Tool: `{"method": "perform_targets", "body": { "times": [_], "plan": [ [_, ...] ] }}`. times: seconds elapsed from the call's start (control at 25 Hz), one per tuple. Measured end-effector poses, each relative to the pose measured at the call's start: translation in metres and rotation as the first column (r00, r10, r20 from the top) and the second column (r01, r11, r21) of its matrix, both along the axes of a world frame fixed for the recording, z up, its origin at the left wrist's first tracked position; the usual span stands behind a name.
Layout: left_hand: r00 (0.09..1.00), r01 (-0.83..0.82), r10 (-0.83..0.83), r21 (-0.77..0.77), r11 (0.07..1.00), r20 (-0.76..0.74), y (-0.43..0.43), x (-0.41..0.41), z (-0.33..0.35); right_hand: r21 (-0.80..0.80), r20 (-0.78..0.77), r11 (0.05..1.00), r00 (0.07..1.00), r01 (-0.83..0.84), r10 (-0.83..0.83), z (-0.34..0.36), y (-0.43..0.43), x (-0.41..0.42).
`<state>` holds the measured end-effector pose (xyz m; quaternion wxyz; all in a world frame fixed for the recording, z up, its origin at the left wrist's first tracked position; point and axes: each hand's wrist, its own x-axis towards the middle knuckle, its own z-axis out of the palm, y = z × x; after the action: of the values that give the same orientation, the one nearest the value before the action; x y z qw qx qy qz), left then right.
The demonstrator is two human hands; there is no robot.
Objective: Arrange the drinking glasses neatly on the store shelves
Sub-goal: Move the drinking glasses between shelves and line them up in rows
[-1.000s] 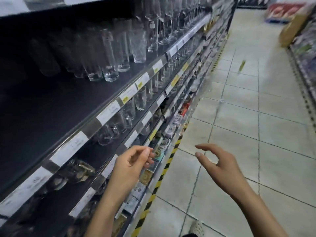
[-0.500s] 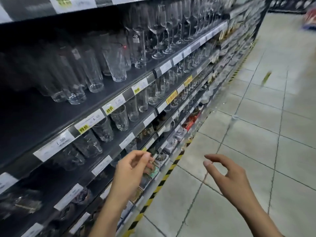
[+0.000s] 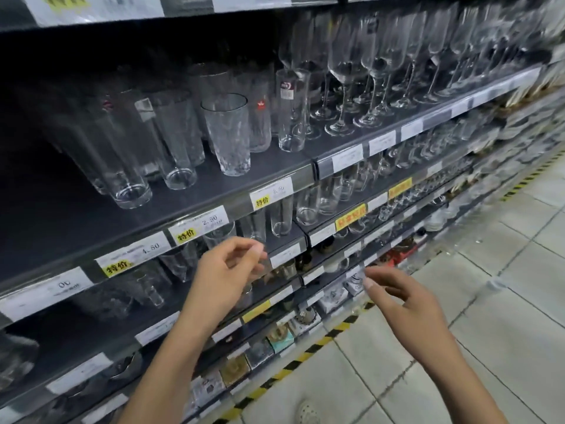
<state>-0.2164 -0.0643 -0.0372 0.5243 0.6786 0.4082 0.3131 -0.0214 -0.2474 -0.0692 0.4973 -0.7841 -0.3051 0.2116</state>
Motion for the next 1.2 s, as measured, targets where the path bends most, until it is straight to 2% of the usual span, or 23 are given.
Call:
{"method": "perform_targets", "body": {
  "times": [0.16,0.28,0.4,0.6,0.68,0.84,0.96,1.08,1.2],
  "plan": [
    [0.989,-0.122,0.120,0.011,0.993,0.081,0.021,0.048,0.013,-0.018,-0.014,0.993,0.993,-0.113,0.113,0.009,0.044,0.060],
    [0.952,-0.274,0.262,0.064,0.960,0.156,0.033,0.076,0.024,0.044,-0.001,0.986,0.987,-0.158,0.158,0.022,0.084,0.099],
    [0.887,-0.442,0.420,0.087,0.893,0.192,0.049,0.087,0.034,0.123,0.030,0.970,0.978,-0.211,0.209,0.041,0.118,0.115],
    [0.721,-0.688,0.655,0.128,0.714,0.225,0.075,0.105,0.043,0.170,0.142,0.916,0.929,-0.364,0.343,0.075,0.181,0.139],
    [0.683,-0.726,0.696,0.099,0.681,0.219,0.082,0.113,0.046,0.155,0.190,0.878,0.885,-0.454,0.424,0.082,0.204,0.147],
    [0.666,-0.743,0.732,0.047,0.667,0.140,0.097,0.131,0.047,0.129,0.201,0.831,0.834,-0.542,0.513,0.087,0.250,0.159],
    [0.658,-0.752,0.745,0.063,0.656,0.107,0.107,0.144,0.048,0.082,0.177,0.782,0.782,-0.617,0.598,0.086,0.281,0.165],
    [0.669,-0.742,0.743,0.090,0.664,0.033,0.117,0.149,0.049,0.105,0.148,0.739,0.745,-0.666,0.651,0.082,0.300,0.167],
    [0.637,-0.766,0.770,0.116,0.632,0.012,0.123,0.156,0.051,0.129,0.110,0.708,0.720,-0.694,0.686,0.080,0.314,0.168]
  ]
}}
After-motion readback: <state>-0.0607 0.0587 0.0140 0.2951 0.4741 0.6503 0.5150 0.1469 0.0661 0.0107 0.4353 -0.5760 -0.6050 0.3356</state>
